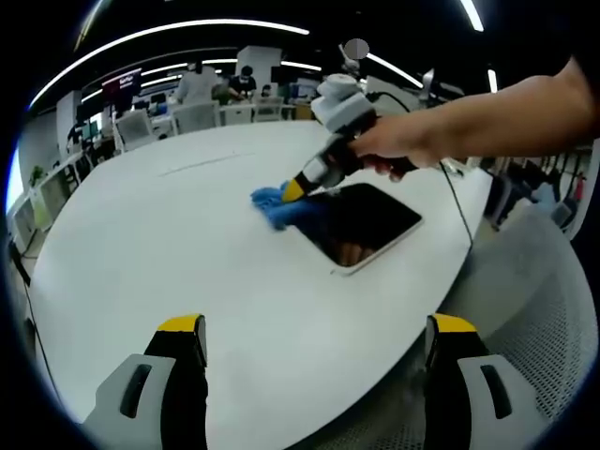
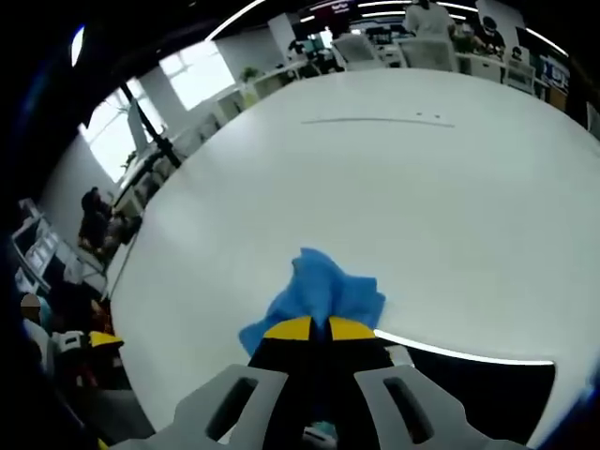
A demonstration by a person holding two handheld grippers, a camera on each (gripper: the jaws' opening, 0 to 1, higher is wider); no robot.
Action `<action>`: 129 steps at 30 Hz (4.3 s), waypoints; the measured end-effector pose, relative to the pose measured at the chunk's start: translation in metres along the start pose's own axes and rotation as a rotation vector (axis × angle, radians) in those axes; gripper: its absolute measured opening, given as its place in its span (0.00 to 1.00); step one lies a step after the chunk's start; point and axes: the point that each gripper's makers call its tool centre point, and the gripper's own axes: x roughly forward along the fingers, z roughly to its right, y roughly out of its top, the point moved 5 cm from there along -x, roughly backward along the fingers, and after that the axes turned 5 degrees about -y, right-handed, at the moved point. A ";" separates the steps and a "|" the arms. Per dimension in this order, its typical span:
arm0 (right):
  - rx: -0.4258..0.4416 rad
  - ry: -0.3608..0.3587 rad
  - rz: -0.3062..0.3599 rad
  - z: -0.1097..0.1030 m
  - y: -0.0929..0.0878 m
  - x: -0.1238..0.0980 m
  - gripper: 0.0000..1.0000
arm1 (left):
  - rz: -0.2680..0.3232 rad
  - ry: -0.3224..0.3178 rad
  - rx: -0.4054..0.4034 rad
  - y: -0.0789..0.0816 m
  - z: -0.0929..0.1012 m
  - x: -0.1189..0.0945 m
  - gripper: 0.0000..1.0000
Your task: Wipe the mirror surface with the cleaning cloth until all visible marks leave the cleaned area.
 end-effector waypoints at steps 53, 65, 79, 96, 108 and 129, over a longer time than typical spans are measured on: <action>0.004 -0.050 -0.006 0.034 -0.010 -0.018 0.00 | 0.021 0.033 0.000 0.003 -0.004 -0.002 0.98; 0.008 -0.068 0.014 0.027 -0.023 -0.025 0.00 | 0.015 0.026 0.002 0.002 -0.003 -0.002 0.97; 0.042 -0.053 0.028 0.019 -0.043 -0.036 0.00 | 0.010 0.020 0.009 0.001 -0.002 -0.001 0.97; 0.030 -0.046 0.050 0.009 -0.063 -0.048 0.00 | 0.017 0.022 0.012 0.002 -0.001 -0.002 0.97; 0.030 -0.030 0.046 0.000 -0.080 -0.058 0.00 | 0.018 0.025 0.010 0.002 -0.002 -0.002 0.97; 0.021 -0.019 0.027 -0.013 -0.101 -0.071 0.00 | 0.018 0.028 0.012 0.002 -0.003 -0.003 0.97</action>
